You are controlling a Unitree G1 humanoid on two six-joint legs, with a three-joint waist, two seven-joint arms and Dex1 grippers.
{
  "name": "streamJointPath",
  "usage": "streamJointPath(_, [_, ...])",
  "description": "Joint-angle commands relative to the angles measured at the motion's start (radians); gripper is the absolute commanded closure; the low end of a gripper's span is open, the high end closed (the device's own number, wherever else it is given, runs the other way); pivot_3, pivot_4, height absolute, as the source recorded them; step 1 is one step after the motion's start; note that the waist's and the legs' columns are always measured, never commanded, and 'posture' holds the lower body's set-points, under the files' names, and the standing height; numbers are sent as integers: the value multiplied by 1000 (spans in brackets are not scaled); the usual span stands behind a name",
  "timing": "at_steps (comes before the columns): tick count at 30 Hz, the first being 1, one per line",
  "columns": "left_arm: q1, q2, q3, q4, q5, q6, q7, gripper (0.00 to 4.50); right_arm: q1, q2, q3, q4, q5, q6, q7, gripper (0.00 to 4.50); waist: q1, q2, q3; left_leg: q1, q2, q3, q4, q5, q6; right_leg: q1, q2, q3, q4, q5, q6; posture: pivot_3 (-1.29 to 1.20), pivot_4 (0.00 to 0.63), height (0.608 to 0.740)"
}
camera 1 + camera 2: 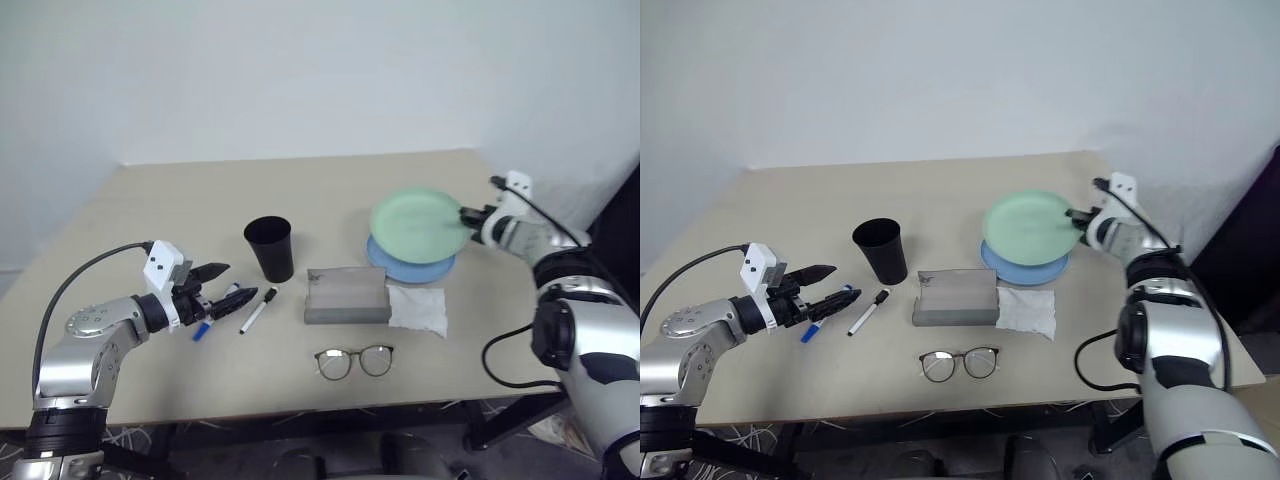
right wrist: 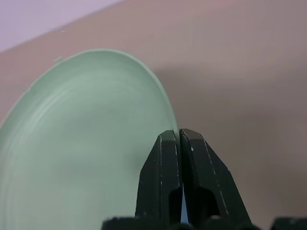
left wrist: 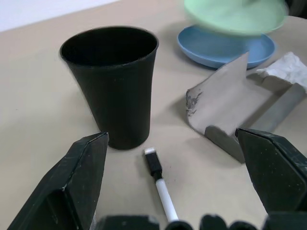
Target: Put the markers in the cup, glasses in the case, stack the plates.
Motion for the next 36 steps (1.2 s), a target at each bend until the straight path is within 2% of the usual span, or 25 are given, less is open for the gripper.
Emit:
streamJointPath(1, [5, 12, 45, -39, -17, 1, 12, 0, -43, -15, -20, 10, -12, -51, -40, 4460, 0, 0, 0, 1, -2, -2, 0, 0, 0, -1, 0, 1, 1, 0, 0, 0, 0, 726])
streamJointPath(4, [9, 10, 48, -46, -17, 5, 15, 0, -44, -2, -19, 24, -20, -64, -45, 4460, 0, 0, 0, 0, -11, -9, 0, -1, 2, 1, 0, 9, 3, 6, 2, 0, 0, 726])
streamJointPath(10, [36, 10, 69, -77, -24, 15, 24, 0, -14, 42, -10, 32, -41, -76, -70, 4460, -15, 0, 0, 1, -14, -19, 0, -1, 3, 7, 0, 6, -2, 6, 2, 0, 0, 726])
streamJointPath(18, [49, 8, 76, -86, -25, 19, 27, 0, 6, 17, -2, 27, -63, -55, -62, 4460, -22, 0, 0, 3, -14, -23, 1, -1, 3, 15, 0, 4, -2, 4, 0, 0, 0, 726])
streamJointPath(30, [27, 11, 61, -68, -23, 18, 15, 0, 22, 9, -2, 15, -74, -31, -50, 4460, -25, 0, 0, 3, -14, -24, 1, -1, 3, 15, 0, 4, -2, 4, 0, 0, 0, 726])
streamJointPath(33, [19, 10, 56, -63, -21, 17, 13, 0, 24, 7, -1, 11, -75, -26, -41, 3812, -25, 0, 0, 3, -15, -24, 1, -1, 3, 15, 0, 4, -2, 4, 0, 0, 0, 726])
streamJointPath(36, [15, 8, 54, -61, -21, 17, 12, 0, 23, -5, 1, 5, -77, -26, -24, 2844, -25, 0, 0, 2, -15, -25, 1, -1, 3, 15, 1, 4, -2, 4, 0, 0, 0, 726])
